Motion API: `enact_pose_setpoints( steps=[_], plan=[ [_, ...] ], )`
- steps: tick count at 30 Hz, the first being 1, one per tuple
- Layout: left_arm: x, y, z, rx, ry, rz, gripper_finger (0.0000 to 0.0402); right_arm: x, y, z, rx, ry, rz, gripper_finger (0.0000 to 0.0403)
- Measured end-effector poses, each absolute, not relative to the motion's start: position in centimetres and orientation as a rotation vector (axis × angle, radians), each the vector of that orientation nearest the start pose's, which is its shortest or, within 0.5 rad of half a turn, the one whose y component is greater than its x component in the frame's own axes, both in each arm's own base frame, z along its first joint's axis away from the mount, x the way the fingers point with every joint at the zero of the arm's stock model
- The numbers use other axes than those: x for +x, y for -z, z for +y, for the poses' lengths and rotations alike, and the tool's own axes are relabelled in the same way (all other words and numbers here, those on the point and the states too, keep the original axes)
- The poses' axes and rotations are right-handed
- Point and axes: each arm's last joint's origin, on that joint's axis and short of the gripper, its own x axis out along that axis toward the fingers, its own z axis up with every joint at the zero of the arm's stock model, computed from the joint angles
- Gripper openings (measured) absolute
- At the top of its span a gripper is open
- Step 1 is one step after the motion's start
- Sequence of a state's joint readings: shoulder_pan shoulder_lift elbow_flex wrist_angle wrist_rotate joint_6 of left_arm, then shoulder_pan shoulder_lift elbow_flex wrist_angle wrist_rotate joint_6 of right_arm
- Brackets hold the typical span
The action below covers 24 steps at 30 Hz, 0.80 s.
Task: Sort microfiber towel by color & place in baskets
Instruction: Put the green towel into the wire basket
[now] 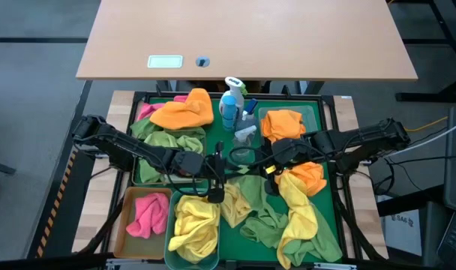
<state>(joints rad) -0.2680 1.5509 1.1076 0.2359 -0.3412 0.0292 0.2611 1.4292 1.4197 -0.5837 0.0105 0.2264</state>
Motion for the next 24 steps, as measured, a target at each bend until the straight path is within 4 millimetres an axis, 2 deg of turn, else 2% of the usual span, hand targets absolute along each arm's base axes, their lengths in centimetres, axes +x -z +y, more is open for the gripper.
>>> enact_pose_setpoints(
  steps=[2, 7, 12, 18, 24],
  plan=[
    [34.5, -29.7, -8.5, 0.091, -0.07, 0.199, 0.0011, 29.8, -36.9, 7.9, 0.138, -0.176, 0.612, 0.0014],
    [34.5, -29.7, -8.4, 0.091, -0.072, 0.199, 0.0016, 29.8, -36.9, 8.0, 0.139, -0.177, 0.61, 0.0024],
    [34.0, -30.4, -8.3, 0.087, -0.078, 0.185, 0.0007, 29.9, -37.4, 8.0, 0.143, -0.181, 0.588, 0.0084],
    [32.3, -32.6, -7.8, 0.076, -0.08, 0.152, 0.0008, 29.0, -40.4, 7.7, 0.093, -0.199, 0.579, 0.0158],
    [29.4, -35.1, -6.9, 0.037, -0.097, 0.142, 0.0008, 26.2, -44.0, 7.0, 0.053, -0.196, 0.68, 0.0185]
  ],
)
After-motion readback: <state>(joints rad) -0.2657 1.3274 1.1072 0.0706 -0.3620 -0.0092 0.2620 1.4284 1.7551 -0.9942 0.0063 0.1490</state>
